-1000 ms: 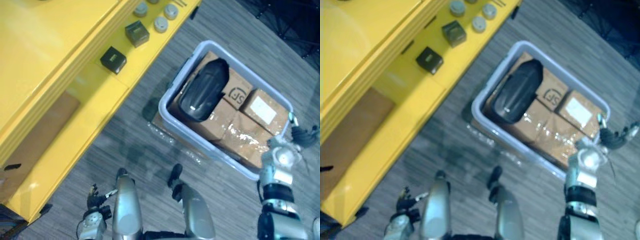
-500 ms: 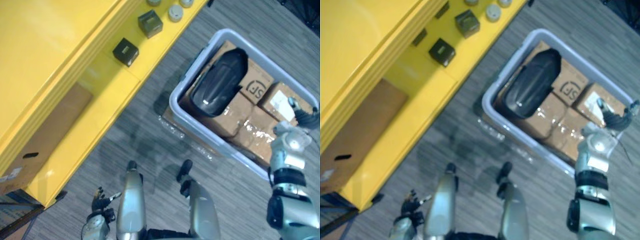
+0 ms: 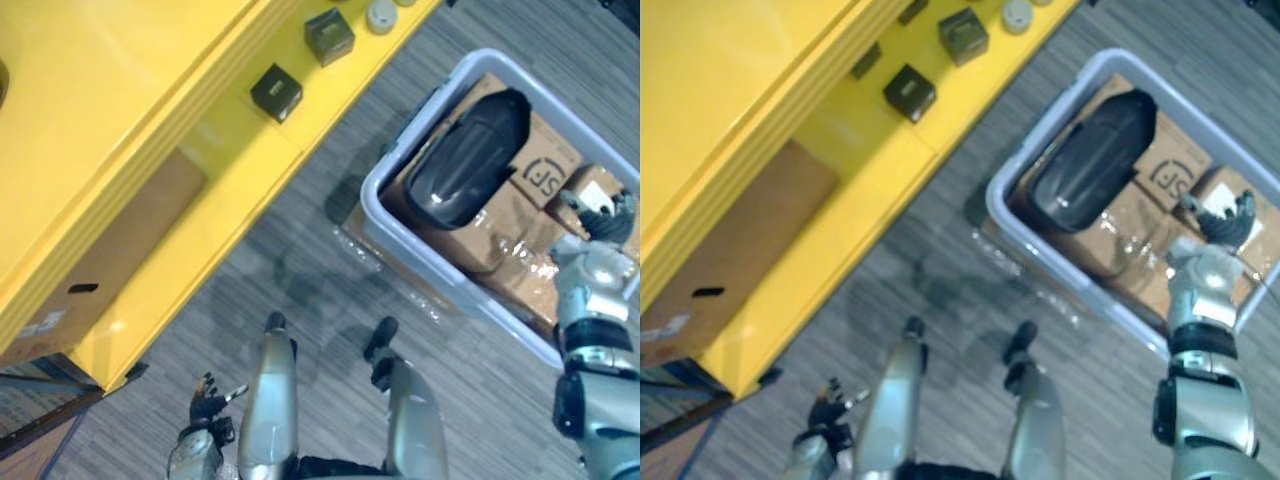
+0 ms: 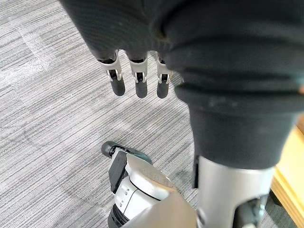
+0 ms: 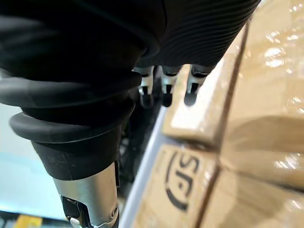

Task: Walk over and take plastic housings, then place them on the shelf

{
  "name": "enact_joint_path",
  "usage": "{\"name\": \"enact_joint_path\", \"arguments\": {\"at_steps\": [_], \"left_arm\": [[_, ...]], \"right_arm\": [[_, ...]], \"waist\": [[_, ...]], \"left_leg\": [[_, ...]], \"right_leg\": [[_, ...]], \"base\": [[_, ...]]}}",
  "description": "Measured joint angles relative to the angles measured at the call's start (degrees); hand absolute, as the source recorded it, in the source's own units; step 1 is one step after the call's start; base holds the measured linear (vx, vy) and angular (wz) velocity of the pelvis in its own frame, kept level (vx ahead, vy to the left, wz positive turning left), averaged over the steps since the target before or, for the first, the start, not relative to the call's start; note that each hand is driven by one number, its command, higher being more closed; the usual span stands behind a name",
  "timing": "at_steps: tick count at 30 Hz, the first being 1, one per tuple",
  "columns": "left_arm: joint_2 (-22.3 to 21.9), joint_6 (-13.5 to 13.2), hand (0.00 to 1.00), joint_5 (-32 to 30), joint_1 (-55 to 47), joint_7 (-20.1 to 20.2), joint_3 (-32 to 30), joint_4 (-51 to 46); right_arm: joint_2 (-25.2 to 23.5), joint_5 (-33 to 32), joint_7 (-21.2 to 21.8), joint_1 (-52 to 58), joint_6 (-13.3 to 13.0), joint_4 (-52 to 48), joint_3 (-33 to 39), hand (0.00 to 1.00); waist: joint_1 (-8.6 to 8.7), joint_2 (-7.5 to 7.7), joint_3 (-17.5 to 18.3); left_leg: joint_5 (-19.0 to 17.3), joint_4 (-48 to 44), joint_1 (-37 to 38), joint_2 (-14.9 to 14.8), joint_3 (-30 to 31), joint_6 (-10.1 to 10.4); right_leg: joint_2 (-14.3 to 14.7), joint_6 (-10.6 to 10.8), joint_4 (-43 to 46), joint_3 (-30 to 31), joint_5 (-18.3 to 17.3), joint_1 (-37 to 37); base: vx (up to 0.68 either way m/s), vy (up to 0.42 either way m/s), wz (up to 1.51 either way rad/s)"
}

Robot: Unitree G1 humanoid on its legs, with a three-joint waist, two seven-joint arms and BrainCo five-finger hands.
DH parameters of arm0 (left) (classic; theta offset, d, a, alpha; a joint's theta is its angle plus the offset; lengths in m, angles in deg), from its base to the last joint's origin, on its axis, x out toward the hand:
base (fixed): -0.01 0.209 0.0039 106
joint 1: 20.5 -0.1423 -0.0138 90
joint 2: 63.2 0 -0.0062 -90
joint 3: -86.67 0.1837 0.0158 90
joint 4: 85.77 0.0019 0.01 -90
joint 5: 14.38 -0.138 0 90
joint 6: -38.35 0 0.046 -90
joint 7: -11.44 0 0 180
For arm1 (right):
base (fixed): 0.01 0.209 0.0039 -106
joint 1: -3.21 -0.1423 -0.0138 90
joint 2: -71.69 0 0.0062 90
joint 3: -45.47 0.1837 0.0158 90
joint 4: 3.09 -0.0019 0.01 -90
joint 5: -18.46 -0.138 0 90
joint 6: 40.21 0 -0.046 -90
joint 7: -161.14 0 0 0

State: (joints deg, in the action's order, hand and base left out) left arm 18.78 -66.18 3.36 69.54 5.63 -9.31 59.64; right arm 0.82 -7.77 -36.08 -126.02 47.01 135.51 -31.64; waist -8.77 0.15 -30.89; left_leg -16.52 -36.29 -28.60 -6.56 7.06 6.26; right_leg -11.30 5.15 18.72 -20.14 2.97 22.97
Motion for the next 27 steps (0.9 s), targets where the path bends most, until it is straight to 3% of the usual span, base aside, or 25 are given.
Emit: {"name": "enact_joint_path", "arguments": {"at_steps": [8,12,21,27], "left_arm": [[-0.03,-0.35,0.0,0.3,0.0,0.39,0.63,0.51],[-0.02,-0.37,0.0,0.36,0.0,0.49,1.53,1.94],[-2.01,-0.54,0.0,0.41,0.01,1.35,2.85,2.09],[-1.87,-1.69,0.0,0.48,0.0,1.79,4.07,2.86]], "right_arm": [[1.8,0.14,1.06,-2.59,0.89,2.17,-2.32,0.0],[2.97,0.42,1.1,-4.64,2.59,2.39,-3.59,0.0],[5.08,2.34,1.14,-7.46,5.45,5.1,-8.21,0.0],[5.7,2.34,1.21,-11.38,7.87,8.22,-9.88,0.0]], "waist": [[-0.11,-0.37,0.05],[-0.28,-0.8,0.16],[-2.03,-3.55,0.69],[-3.28,-3.77,0.82]], "left_leg": [[0.47,-0.52,-1.41,0.44,0.37,-0.17],[0.48,-0.78,-1.49,0.47,0.41,-0.17],[0.7,-1.26,-2.47,1.32,1.35,-0.46],[1.22,-1.24,-3.48,1.72,1.81,-0.44]], "right_leg": [[-0.54,0.01,0.79,-0.23,-0.02,1.16],[-0.56,0.0,0.88,-0.25,-0.01,1.17],[-1.33,0.05,1.34,-1.21,-0.01,1.36],[-1.74,0.05,1.67,-1.63,0.02,2.27]], "base": [[-0.02,0.041,0.03],[0.01,0.044,0.0],[0.0,0.052,0.06],[0.0,0.055,0.06]]}}
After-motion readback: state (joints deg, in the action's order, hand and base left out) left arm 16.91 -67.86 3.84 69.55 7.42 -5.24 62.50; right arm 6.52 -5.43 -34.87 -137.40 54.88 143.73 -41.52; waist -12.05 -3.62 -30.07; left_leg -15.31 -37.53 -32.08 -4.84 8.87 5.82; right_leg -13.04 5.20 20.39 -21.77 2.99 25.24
